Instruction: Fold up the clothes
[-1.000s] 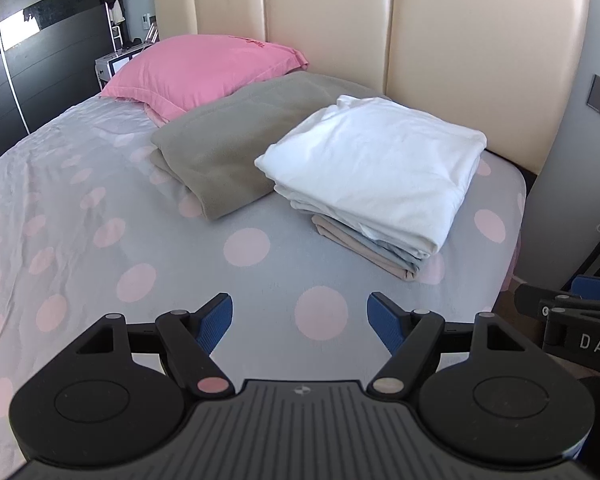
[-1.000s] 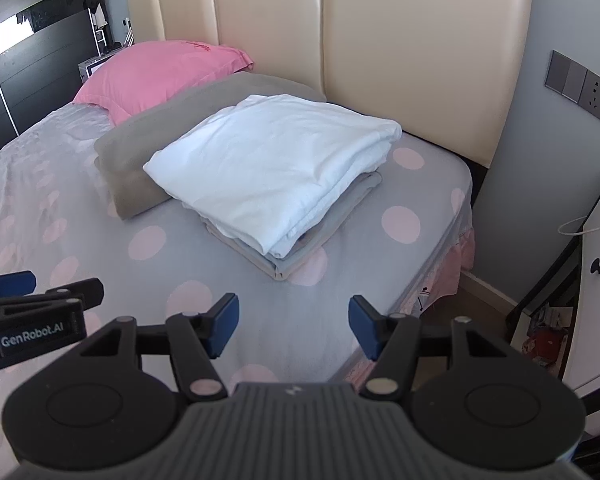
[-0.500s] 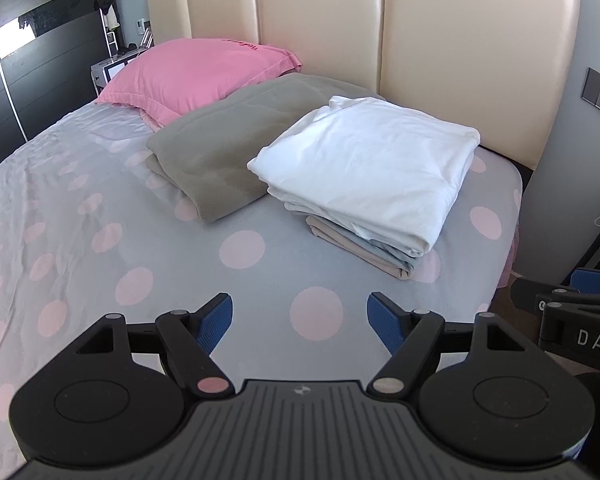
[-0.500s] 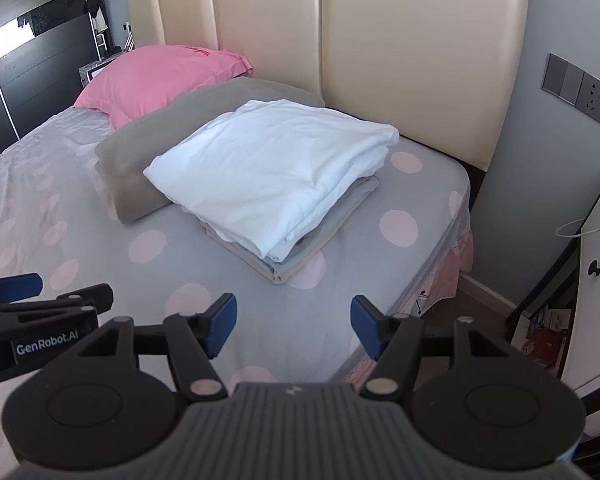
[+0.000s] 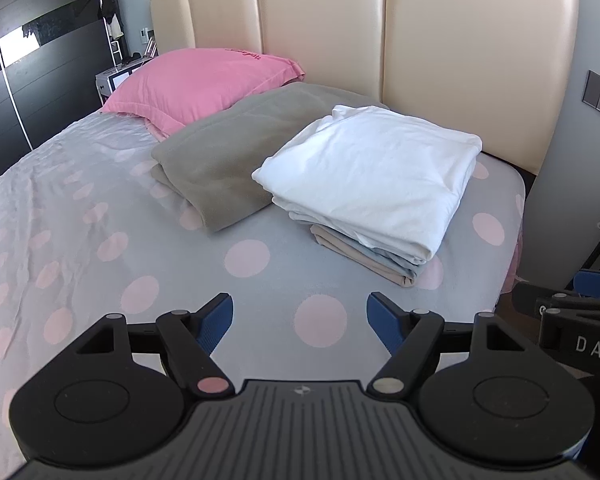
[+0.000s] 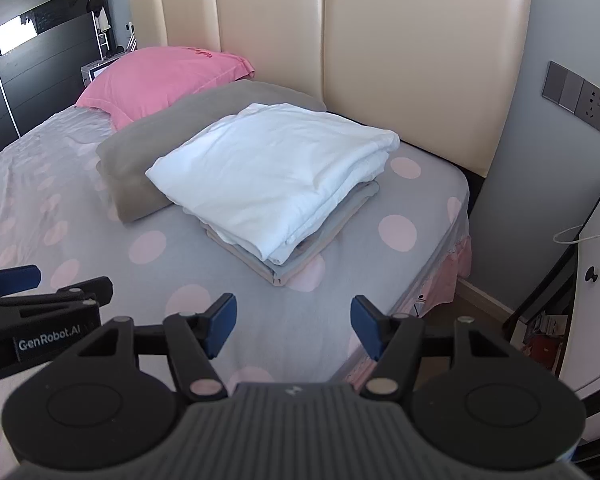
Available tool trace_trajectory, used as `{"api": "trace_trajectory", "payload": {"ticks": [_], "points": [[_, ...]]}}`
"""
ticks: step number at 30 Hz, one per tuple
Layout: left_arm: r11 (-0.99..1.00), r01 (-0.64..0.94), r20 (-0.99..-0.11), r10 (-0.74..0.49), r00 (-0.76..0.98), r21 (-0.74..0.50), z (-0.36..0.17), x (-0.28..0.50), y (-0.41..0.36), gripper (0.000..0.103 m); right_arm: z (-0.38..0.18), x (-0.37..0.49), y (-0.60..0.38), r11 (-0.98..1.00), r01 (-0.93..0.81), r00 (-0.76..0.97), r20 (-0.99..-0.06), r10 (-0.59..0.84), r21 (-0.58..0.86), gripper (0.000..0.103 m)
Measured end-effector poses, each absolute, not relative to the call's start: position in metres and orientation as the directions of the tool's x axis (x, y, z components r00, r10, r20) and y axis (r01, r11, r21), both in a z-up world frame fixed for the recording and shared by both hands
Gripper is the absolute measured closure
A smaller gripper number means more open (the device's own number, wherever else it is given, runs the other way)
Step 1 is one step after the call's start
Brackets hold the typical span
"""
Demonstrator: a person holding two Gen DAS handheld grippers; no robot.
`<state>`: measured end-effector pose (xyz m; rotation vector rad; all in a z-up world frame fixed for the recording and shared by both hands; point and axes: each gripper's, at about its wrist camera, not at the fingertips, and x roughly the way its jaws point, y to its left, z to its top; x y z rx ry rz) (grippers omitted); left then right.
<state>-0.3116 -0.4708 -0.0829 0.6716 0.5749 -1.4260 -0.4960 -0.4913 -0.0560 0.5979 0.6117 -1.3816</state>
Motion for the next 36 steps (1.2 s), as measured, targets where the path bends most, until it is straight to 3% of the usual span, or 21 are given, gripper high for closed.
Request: {"api": "trace_trajectory", "payload": {"ticks": [36], "points": [[0.003,0.998,-0.732,-0.679,0.049,0.064,-0.0879,-0.3153,-0.4706,0.030,-0.0554,-0.4887,-0.4911,0.106,0.994,0.080,-0.704,-0.706,0.007,0.036]]}}
